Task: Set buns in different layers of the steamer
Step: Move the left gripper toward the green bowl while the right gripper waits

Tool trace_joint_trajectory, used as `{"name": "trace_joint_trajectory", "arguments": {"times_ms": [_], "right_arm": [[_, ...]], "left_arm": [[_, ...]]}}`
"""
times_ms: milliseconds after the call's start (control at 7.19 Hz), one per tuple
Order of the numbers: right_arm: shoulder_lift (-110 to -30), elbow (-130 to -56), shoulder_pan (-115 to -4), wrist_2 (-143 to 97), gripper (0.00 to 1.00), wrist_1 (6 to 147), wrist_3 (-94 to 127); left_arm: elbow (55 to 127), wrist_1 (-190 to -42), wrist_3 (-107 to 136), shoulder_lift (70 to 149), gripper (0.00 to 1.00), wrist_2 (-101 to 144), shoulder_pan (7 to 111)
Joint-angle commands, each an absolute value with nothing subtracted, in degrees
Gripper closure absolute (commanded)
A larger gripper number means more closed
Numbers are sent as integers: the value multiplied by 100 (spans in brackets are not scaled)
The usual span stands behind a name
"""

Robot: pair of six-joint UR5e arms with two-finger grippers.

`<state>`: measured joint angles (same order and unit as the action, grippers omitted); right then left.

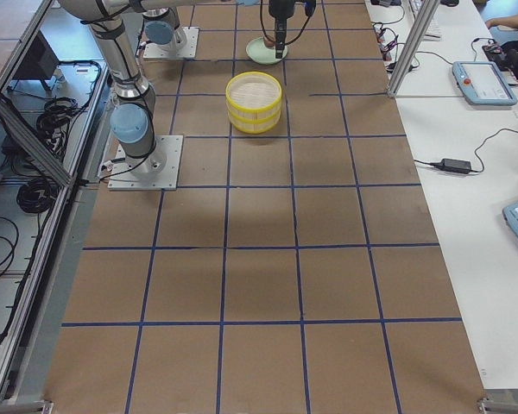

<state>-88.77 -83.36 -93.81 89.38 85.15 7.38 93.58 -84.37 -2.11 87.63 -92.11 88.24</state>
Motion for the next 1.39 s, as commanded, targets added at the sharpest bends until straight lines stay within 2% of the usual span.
{"name": "trace_joint_trajectory", "arguments": {"times_ms": [0,696,974,1113,1252], "right_arm": [[-8868,-8332,-9387,8938,0,8543,738],[-8859,-8350,-9299,8973,0,8517,703],[-8868,-8367,-9299,9000,0,8421,642],[-8868,-8437,-9290,9009,0,8429,624],[-8868,-8464,-9290,9017,0,8403,641]], "left_arm": [[9378,-8429,-211,8771,0,-9194,8824],[9552,-8481,-324,8641,0,-9298,8789],[10043,-8368,-703,8753,0,-9264,8501],[10498,-7601,-755,8989,4,-9264,8447],[10990,-6593,-756,9452,2,-9272,8446]]}}
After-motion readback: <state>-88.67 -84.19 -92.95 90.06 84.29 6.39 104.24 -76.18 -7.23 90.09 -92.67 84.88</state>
